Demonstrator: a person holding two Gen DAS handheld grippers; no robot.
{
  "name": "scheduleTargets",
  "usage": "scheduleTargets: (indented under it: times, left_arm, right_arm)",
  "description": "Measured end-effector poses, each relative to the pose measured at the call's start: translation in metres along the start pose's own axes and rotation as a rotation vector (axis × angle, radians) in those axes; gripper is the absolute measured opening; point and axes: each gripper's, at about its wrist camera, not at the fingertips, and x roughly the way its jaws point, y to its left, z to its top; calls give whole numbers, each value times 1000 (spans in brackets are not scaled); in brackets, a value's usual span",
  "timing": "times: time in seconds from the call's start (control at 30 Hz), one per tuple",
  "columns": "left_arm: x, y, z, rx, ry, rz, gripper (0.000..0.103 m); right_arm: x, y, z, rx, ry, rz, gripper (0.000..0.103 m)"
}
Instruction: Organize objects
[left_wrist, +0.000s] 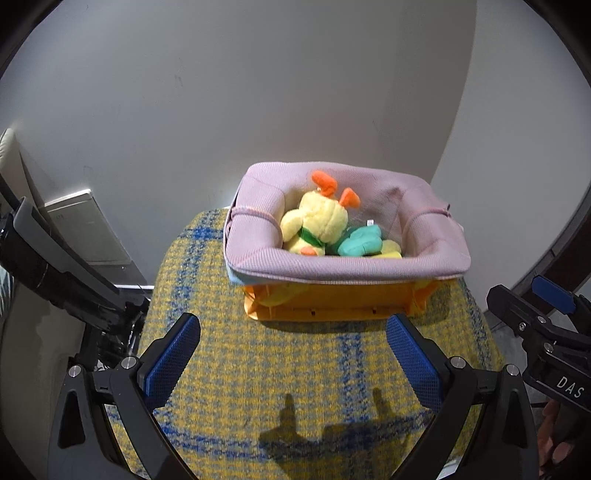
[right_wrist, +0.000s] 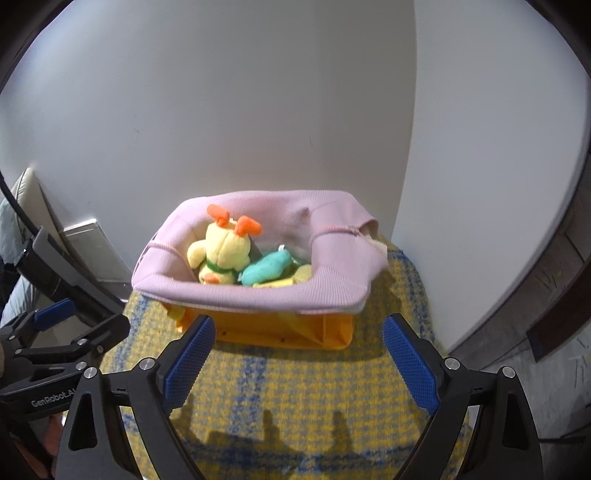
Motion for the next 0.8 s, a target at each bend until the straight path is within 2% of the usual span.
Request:
scheduleTargets:
  times: [0.5,0.8]
  left_arm:
    - [-36,3,-65,-3,52,-6,103]
    - [-45,12,-108,-19,150,9,103]
  right_arm:
    - [-31,-3,-66,40,78,14,92]
    - [-50,-1,-104,37,122,-14,92]
